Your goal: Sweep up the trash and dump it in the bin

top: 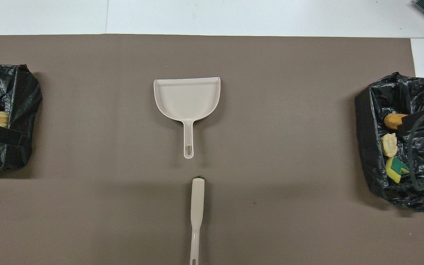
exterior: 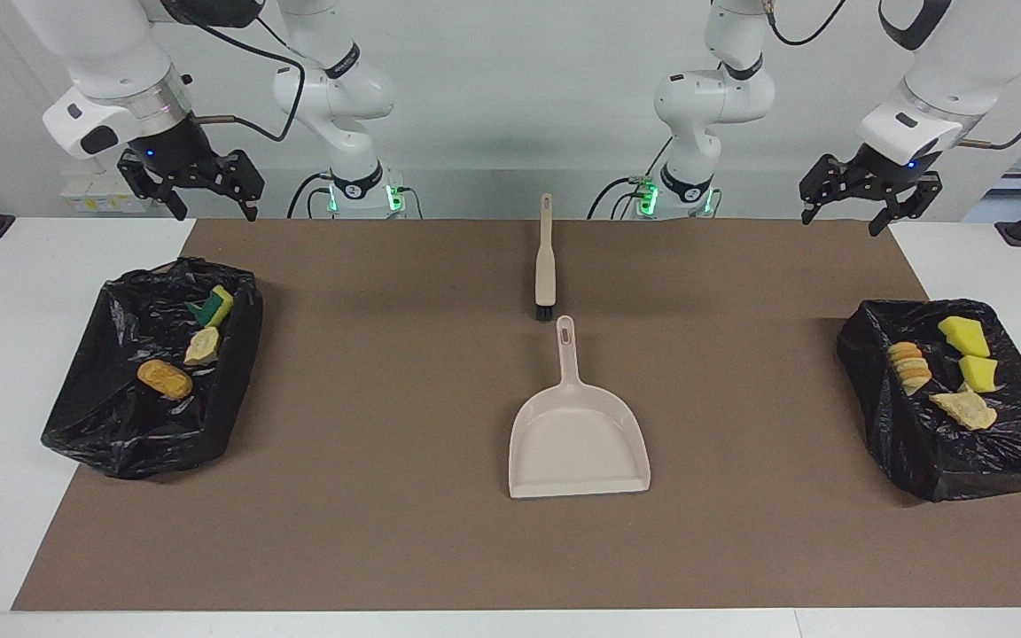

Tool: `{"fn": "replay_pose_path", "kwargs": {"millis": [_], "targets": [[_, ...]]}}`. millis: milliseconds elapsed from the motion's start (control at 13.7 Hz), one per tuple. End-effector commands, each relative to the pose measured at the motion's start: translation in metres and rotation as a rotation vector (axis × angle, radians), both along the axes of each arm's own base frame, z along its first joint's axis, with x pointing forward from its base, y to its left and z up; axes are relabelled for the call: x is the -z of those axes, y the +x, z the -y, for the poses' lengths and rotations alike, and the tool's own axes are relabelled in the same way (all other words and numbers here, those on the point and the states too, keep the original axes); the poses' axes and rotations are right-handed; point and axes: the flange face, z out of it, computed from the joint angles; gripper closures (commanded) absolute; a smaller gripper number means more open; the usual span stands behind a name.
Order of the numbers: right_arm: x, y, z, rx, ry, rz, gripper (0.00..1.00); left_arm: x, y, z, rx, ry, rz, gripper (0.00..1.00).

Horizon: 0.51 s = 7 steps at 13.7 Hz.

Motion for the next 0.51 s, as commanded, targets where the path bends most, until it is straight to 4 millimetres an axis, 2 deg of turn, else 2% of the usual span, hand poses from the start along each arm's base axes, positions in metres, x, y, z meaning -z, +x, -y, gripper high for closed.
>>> {"fn": "replay_pose_path", "kwargs": {"millis": [0, 439], "targets": [[-0.0034, 0.0006, -0.0038, 0.015, 0.008, -0.015, 0.00, -0.0048, -0.0049, -0.0028, -0.016, -0.014, 0.013, 0.00], [-0.0028, 0.0023, -0.0030, 0.017, 0.016, -0.007, 0.00, -0.0049, -0.0059, -0.0019, -0.007, -0.014, 0.013, 0.00]]}}
